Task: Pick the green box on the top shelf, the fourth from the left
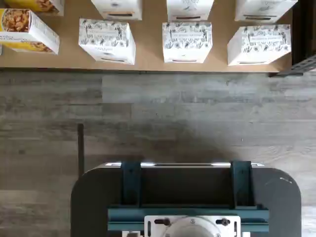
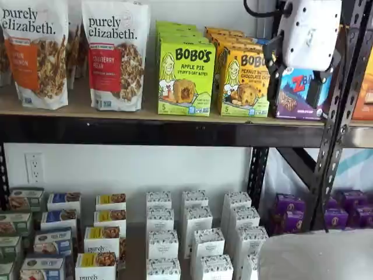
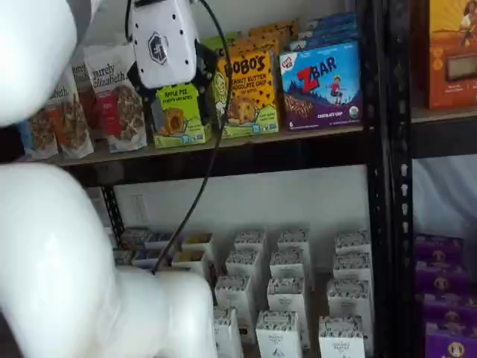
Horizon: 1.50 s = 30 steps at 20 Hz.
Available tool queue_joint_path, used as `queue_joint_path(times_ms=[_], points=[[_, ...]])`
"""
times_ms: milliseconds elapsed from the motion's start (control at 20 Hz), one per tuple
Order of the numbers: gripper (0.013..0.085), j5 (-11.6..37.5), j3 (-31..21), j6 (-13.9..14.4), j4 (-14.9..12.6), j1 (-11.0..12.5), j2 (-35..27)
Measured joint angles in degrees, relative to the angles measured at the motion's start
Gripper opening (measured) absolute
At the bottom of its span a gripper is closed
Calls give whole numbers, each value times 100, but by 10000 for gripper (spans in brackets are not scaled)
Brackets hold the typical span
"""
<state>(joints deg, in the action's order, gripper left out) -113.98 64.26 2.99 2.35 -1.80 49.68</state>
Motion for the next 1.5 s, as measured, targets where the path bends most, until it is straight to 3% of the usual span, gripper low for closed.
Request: queue_joint_path(times_ms=[150, 750, 1050, 1300, 1500], points=[[850, 349, -176, -31, 40, 43, 208], [850, 543, -213, 96, 92, -78, 251], [850, 833, -205, 586, 49, -604, 125], [850, 1195, -204, 1158, -217, -1258, -52], [850, 1544, -225, 1339, -233, -1437, -202]])
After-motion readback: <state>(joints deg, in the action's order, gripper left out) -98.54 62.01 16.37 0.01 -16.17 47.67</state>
